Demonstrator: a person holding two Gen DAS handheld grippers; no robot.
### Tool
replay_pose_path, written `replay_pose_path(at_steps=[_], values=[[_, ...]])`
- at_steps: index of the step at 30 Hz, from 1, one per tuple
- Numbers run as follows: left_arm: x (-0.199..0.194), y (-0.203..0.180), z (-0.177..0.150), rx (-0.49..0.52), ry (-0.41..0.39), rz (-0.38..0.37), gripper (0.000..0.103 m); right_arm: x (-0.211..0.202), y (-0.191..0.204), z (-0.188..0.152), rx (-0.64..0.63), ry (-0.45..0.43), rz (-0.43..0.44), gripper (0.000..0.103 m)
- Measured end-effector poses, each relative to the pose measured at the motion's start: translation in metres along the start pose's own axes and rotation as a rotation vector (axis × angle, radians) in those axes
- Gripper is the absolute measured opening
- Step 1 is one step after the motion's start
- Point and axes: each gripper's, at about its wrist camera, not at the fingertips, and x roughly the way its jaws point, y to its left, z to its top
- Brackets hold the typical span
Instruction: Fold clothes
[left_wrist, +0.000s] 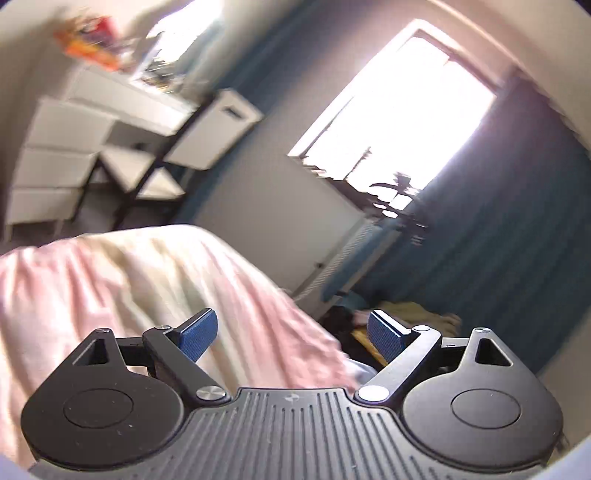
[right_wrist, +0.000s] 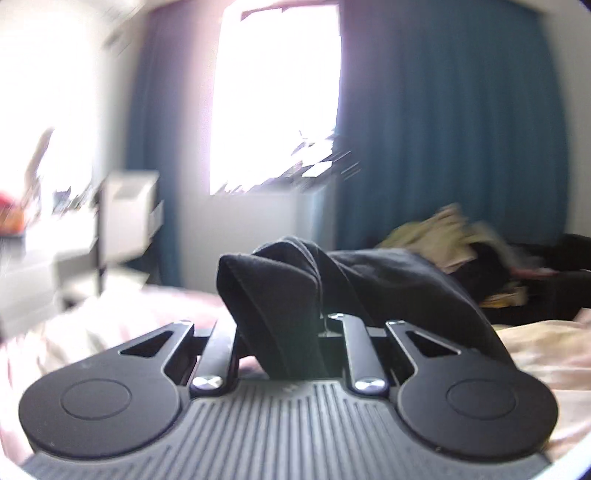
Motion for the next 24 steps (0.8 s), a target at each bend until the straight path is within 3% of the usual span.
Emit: replay_pose_path(at_steps=[3,6,11,15,19,22,24], values=[[0.018,0.009,-0.002,-0.010,0.070,0.017,0.090,0.036,0.033,-0.038,-0.082,0.109,0.060,0.019],[0.027,0.005,-0.003,0.005,0.107,-0.015,0.090,0.033,0.042,-0.049,-0.115,0.081,0.054,0.022],[0.029,-0.008,-0.013,0.029,0.159,-0.090,0.090,0.005,0.033,-0.030,-0.142,0.046,0.157,0.059],[0.027,-0.009,-0.018,0.017,0.182,-0.139,0.090,-0.046,0.031,-0.015,-0.211,0.011,0.237,0.061],[0.031,-0.013,-0.025,0.006,0.232,-0.215,0.090,-0.094,-0.006,-0.017,-0.204,0.003,0.180,0.065],[0.031,-0.023,-0.036,0.009,0.286,-0.274,0.090,-0.109,-0.038,-0.033,-0.169,0.085,0.098,0.065],[0.031,-0.028,-0.043,-0.002,0.328,-0.316,0.089,-0.108,-0.050,-0.045,-0.132,0.191,0.119,0.054]])
